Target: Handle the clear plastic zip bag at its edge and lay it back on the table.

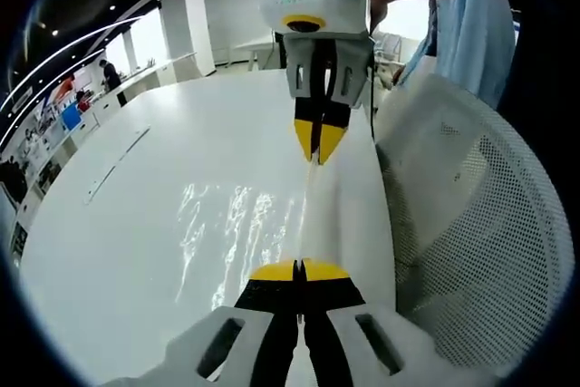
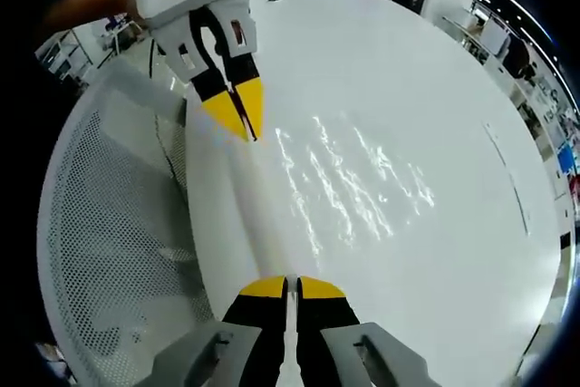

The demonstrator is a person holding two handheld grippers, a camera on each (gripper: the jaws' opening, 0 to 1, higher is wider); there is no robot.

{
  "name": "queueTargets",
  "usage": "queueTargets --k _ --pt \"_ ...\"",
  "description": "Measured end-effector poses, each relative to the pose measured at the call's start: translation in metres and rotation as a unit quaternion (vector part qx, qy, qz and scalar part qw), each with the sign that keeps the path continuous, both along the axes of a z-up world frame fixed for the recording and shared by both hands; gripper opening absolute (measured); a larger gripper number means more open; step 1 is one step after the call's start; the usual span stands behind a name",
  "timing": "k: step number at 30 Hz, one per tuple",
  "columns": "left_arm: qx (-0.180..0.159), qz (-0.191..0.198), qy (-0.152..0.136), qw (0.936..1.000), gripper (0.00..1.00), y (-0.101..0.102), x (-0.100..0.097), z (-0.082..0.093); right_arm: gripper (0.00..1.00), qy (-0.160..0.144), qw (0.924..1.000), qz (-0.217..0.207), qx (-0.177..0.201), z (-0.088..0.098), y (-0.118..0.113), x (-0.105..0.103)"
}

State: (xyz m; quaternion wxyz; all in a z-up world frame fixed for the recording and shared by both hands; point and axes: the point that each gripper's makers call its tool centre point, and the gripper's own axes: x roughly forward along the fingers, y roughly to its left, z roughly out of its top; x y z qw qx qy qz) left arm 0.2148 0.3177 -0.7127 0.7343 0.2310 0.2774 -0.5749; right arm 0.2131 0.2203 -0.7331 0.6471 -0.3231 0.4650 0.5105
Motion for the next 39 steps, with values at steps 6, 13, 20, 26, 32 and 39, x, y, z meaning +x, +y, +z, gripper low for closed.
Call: queueTargets --k 6,13,20,26,32,39 --pt "0.004 -0.006 -0.003 1.0000 0.00 -0.001 -0.001 -0.003 0.00 -0.005 0.9999 0.006 -0.009 -0.001 0.000 -0.002" --pt "-0.004 -0.027 -0.028 0.9992 0.00 -0.002 -0.005 0.002 0.00 -0.023 0.9992 0.027 0.019 0.002 0.001 0.000" --pt "-0.007 -0.035 -0.030 0.9989 0.00 -0.001 -0.006 0.002 0.01 -0.028 0.9982 0.042 0.032 0.004 0.003 -0.002" --pt "-0.015 -0.034 -0.039 0.9986 0.00 -0.005 -0.003 0.005 0.07 -0.019 0.9958 0.020 0.087 0.024 0.016 -0.004" --pt "-0.017 -0.041 -0.045 0.9980 0.00 -0.011 -0.002 0.006 0.07 -0.033 0.9930 0.017 0.112 0.040 0.030 0.003" --pt "-0.014 -0.047 -0.052 0.9975 0.00 -0.012 -0.002 0.007 0.06 -0.034 0.9923 0.008 0.119 0.034 0.042 0.010"
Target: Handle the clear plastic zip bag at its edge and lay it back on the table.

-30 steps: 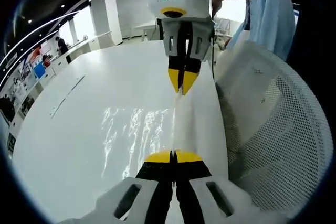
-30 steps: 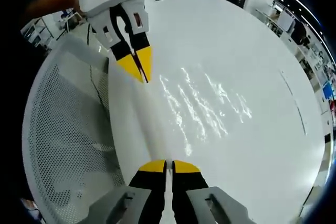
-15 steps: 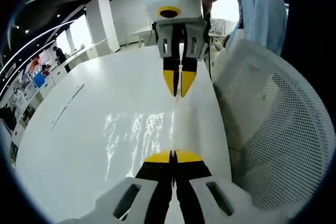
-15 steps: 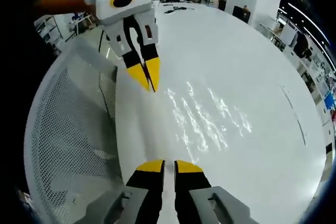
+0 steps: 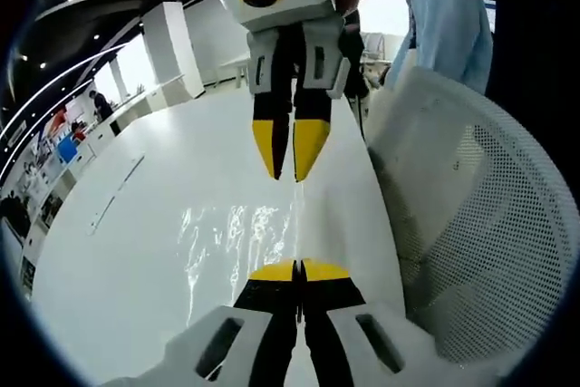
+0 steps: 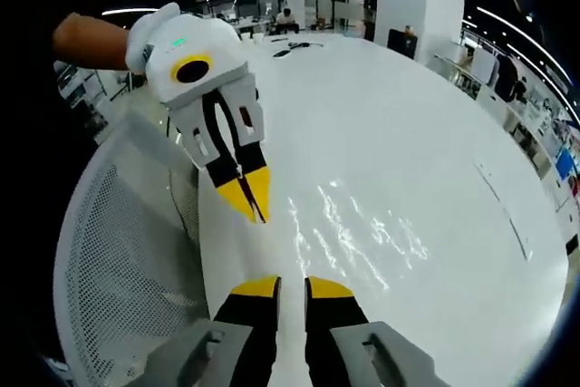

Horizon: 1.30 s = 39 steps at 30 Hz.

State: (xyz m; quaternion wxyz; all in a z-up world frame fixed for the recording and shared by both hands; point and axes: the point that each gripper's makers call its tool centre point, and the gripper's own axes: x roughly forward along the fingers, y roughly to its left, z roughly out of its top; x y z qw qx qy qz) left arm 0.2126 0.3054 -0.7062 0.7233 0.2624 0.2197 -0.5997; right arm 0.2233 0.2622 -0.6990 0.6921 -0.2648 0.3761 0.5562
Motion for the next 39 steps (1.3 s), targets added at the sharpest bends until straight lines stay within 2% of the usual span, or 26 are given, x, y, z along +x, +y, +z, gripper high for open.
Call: queueTargets --k 5,8,10,12,18,24,26,28,35,39 --pt "-0.002 -0.004 -0.006 1.0000 0.00 -0.001 -0.001 0.002 0.06 0.014 0.9999 0.002 -0.002 -0.005 0.005 -0.004" --pt "-0.006 -0.001 -0.005 1.0000 0.00 -0.001 0.000 0.003 0.05 0.035 0.9994 0.005 -0.006 -0.007 0.006 -0.010" --pt "-0.012 -0.004 -0.010 0.9999 0.00 -0.003 0.001 0.003 0.04 0.032 0.9994 0.009 -0.012 -0.012 0.004 -0.009" --pt "-0.018 -0.005 -0.010 0.9998 0.00 -0.004 0.001 0.003 0.04 0.047 0.9988 0.006 -0.012 -0.015 0.004 -0.011" --pt "-0.031 -0.014 -0.022 0.9992 0.00 -0.007 0.002 0.004 0.04 0.060 0.9981 0.001 -0.012 -0.021 0.006 -0.014" --pt "-0.046 -0.016 -0.013 0.9987 0.00 -0.008 -0.002 0.004 0.03 0.071 0.9974 -0.014 -0.003 -0.026 0.005 -0.011" --pt "-0.061 -0.004 0.001 0.9981 0.00 -0.009 -0.001 0.004 0.03 0.071 0.9974 -0.014 -0.002 -0.028 0.005 -0.013" --pt "-0.062 -0.003 0.000 0.9981 0.00 -0.008 0.000 0.004 0.00 0.073 0.9973 -0.014 -0.003 -0.029 0.006 -0.015" --pt "-0.062 -0.002 0.016 0.9980 0.00 -0.009 -0.002 0.001 0.00 0.070 0.9975 -0.007 -0.008 -0.031 0.005 -0.017" --pt "-0.059 0.004 0.015 0.9982 0.00 -0.008 0.000 0.001 0.00 0.068 0.9976 -0.006 -0.011 -0.031 0.005 -0.014"
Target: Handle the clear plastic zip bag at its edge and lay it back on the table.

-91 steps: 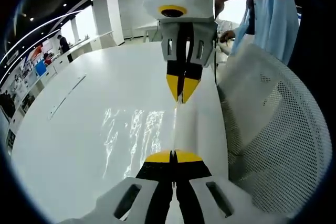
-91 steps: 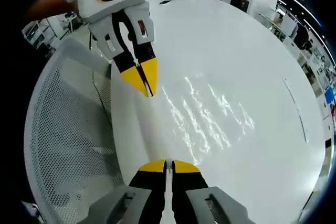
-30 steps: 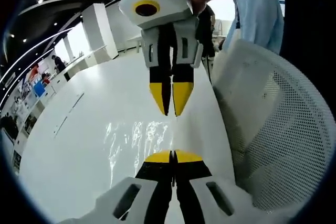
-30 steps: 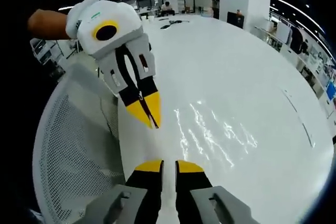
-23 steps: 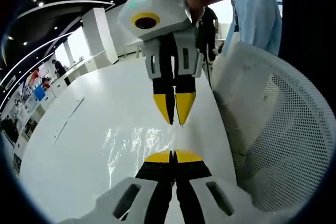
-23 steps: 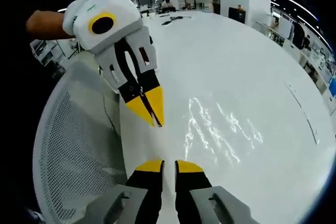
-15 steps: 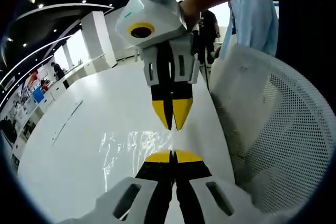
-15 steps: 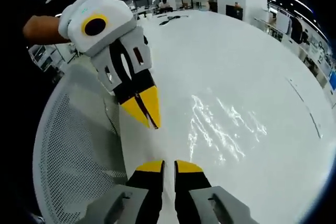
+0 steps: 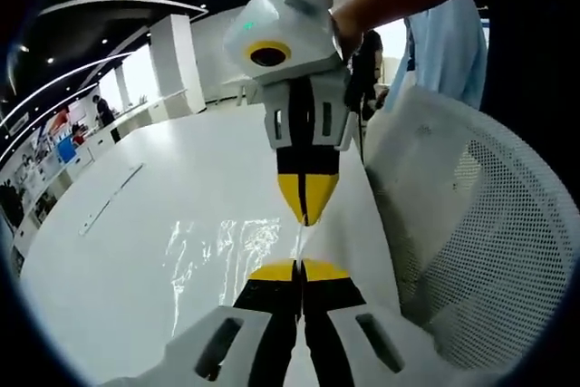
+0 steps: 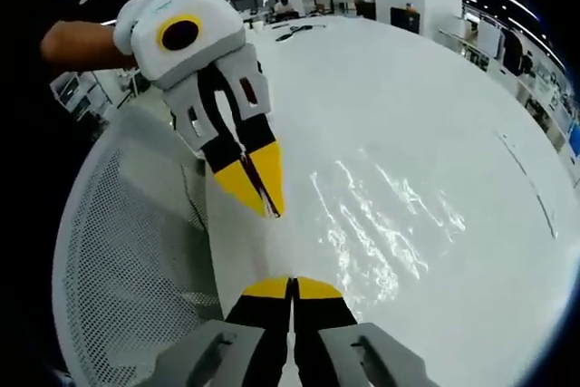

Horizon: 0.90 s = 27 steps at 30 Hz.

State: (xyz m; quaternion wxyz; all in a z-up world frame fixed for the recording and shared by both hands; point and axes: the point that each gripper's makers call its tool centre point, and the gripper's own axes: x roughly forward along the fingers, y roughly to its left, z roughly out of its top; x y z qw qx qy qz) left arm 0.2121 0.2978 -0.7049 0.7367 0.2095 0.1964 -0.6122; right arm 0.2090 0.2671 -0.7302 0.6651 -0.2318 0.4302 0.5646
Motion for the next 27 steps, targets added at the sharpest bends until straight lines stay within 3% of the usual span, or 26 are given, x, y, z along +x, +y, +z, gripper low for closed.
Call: queueTargets --k 7,15,20,27 --pt "0.017 0.004 -0.024 0.9996 0.12 0.007 0.002 0.003 0.00 -0.001 0.9996 -0.012 -0.025 0.000 0.004 0.001" --pt "0.022 0.009 -0.059 0.9980 0.16 0.017 0.004 0.011 0.00 0.002 0.9988 -0.015 -0.047 0.001 0.007 0.001" --pt "0.009 0.018 -0.074 0.9970 0.18 0.019 0.007 0.022 0.00 0.002 0.9981 -0.020 -0.059 -0.001 0.010 0.003" --pt "0.007 -0.005 -0.085 0.9963 0.09 0.012 -0.002 0.025 0.00 0.005 0.9976 -0.023 -0.065 0.003 0.014 0.004"
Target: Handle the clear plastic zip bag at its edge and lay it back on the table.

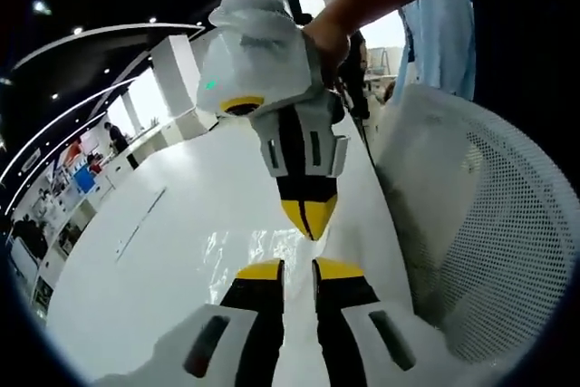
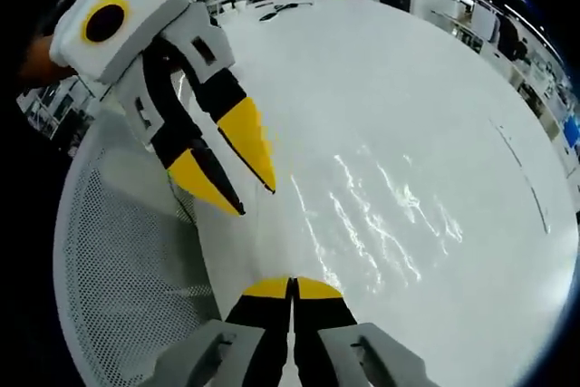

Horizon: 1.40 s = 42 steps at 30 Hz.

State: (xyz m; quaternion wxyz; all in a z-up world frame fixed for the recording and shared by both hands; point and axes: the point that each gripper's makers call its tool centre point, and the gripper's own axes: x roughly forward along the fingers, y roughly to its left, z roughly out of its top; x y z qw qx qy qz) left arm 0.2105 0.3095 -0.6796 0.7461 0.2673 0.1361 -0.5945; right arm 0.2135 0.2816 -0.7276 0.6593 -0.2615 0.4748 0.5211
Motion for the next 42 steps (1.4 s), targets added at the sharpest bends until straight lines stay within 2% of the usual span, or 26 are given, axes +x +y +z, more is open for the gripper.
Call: queueTargets --k 12,15,17,21,29,37,42 --pt "0.037 -0.008 -0.010 0.9992 0.09 -0.010 0.000 -0.016 0.00 -0.014 0.9998 0.011 0.008 0.010 0.007 0.007" --pt "0.044 -0.004 -0.017 0.9989 0.09 -0.012 0.002 -0.017 0.00 -0.023 0.9995 0.015 0.014 0.016 0.010 0.011" --pt "0.059 -0.007 -0.033 0.9977 0.09 -0.012 0.004 -0.019 0.00 -0.032 0.9992 0.017 0.017 0.020 0.011 0.014" --pt "0.068 -0.001 -0.039 0.9969 0.07 -0.011 0.006 -0.021 0.00 -0.039 0.9989 0.016 0.019 0.024 0.010 0.017" --pt "0.078 0.003 -0.046 0.9959 0.03 -0.012 0.009 -0.020 0.00 -0.049 0.9984 0.007 0.026 0.032 0.007 0.024" --pt "0.079 0.003 -0.059 0.9951 0.01 -0.017 0.013 -0.013 0.00 -0.080 0.9959 -0.012 0.040 0.051 0.001 0.037" --pt "0.081 0.002 -0.065 0.9946 0.01 -0.018 0.015 -0.009 0.00 -0.088 0.9947 -0.024 0.049 0.057 -0.002 0.046"
